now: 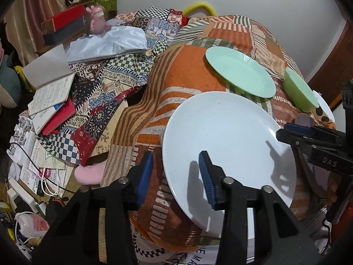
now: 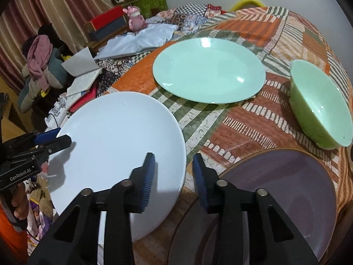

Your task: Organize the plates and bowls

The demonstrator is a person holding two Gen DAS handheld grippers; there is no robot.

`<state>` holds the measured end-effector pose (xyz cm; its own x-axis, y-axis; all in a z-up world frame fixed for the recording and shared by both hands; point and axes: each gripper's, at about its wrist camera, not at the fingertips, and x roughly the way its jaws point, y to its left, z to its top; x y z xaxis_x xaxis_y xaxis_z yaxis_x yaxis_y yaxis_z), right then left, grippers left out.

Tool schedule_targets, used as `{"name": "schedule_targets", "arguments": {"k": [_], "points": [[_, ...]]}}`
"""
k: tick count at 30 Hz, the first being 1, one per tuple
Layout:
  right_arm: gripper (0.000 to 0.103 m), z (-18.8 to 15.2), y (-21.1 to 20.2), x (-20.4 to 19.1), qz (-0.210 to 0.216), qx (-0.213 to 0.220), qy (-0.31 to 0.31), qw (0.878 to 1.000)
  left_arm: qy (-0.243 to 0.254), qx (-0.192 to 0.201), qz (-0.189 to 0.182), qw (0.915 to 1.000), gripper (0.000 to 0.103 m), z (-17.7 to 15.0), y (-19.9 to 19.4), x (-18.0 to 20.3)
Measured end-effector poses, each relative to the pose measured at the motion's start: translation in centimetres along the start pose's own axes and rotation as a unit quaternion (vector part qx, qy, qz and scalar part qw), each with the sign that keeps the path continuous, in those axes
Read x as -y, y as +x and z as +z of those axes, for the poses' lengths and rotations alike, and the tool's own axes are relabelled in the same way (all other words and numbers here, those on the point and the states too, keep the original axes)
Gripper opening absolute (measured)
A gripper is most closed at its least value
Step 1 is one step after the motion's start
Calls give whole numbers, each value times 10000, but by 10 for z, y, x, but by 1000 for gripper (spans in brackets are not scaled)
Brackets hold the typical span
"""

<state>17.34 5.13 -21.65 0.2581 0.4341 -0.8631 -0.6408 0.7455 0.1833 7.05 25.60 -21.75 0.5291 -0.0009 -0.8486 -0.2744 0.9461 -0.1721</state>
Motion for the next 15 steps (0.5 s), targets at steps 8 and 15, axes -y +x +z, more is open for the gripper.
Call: {"name": "schedule_targets", "arguments": {"k": [8,15], "points": [[28,2,3,-3,-21,-67,92,9999,-74,-44,-169,9998,28,-2,4,-5],[28,1,2,-16,174,-57,9,9998,-184,-26,-102,9998,28,-4,1,-14]]}}
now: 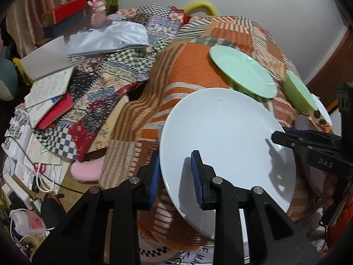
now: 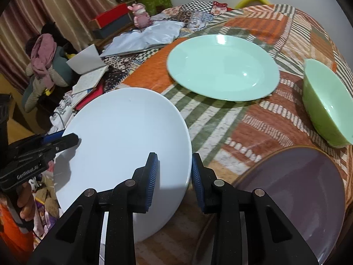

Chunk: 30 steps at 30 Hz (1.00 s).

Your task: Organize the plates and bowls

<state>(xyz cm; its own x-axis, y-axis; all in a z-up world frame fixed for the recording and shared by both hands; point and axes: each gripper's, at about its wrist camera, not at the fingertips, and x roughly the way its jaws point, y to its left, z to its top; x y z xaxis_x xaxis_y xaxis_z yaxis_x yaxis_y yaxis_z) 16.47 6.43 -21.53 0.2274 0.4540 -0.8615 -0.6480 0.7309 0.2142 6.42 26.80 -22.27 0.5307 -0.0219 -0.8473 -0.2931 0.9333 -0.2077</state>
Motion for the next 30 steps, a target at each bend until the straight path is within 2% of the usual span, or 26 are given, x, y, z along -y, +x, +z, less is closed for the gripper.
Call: {"name": "schedule_targets", "arguments": {"k": [10,16,22,30], "points": [[29,-10,7,0,220,-147,126,9996,-202,-93,-201,9996,28,-11,-2,-11],[29,-9,6,-2,163,-89,127,9997,-256,-98,-286,9992,28,-12,-1,-12],[29,-10,-2,-3,153,56,143,9998,-234,-16,-199,9995,28,-12,-8,-8],[29,-13,-24,3,162,345,242,9990,-218,181,-281,9992,28,-10,-21,3]]}}
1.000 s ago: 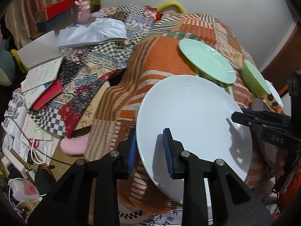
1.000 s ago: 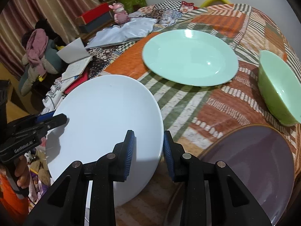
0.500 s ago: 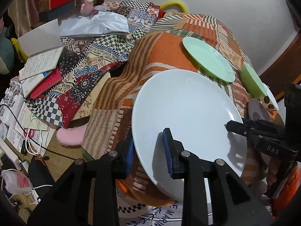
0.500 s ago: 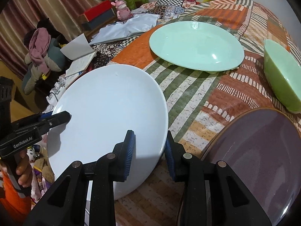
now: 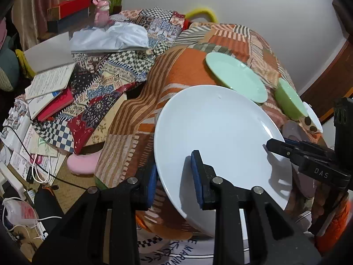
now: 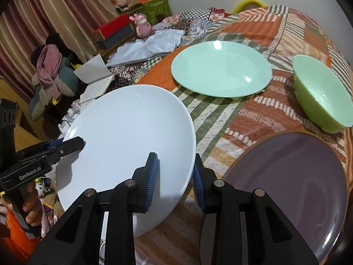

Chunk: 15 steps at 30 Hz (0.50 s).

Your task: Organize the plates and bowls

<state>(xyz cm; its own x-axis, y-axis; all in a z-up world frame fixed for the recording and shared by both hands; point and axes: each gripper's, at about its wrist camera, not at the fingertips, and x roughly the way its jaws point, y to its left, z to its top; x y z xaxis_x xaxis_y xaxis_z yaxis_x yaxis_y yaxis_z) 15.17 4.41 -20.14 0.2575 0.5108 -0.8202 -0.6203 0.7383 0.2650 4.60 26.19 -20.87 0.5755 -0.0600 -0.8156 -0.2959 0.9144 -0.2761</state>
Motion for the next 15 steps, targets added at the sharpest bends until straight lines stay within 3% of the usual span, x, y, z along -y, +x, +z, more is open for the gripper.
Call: {"name": "schedule_targets", "arguments": {"k": [15], "points": [[29,-15,-46,30,-227,448,318,9982,398,316,-253,9984,28,7,-19,54]]}}
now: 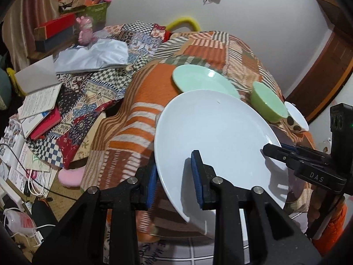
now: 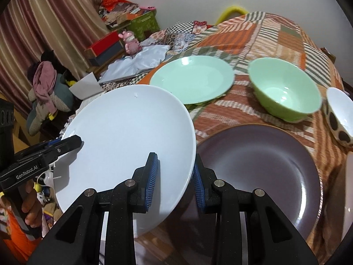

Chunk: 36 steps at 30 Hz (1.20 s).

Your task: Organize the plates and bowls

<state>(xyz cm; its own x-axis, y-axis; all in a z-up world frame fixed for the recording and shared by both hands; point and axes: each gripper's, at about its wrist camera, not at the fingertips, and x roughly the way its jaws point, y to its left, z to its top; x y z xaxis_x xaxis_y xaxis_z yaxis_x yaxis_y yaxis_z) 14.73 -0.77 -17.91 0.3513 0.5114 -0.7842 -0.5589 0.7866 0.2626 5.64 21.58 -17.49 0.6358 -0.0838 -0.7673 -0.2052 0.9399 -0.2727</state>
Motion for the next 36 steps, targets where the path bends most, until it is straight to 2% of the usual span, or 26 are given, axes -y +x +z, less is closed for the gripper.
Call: {"name": "schedule_targets", "arguments": {"k": [13,22,36], "points": [[29,-20,-32,39,-322,230,429,9983,414,-55,-286,9987,28,2,10,54],[29,-36,-44,64,-559,186,593,9965,537,-286,-563,9966,28,-4,30,85],[28,-57,-51,89,-607,198,1008,9929,788,-693,-570,9928,28,-14,61,112]]}}
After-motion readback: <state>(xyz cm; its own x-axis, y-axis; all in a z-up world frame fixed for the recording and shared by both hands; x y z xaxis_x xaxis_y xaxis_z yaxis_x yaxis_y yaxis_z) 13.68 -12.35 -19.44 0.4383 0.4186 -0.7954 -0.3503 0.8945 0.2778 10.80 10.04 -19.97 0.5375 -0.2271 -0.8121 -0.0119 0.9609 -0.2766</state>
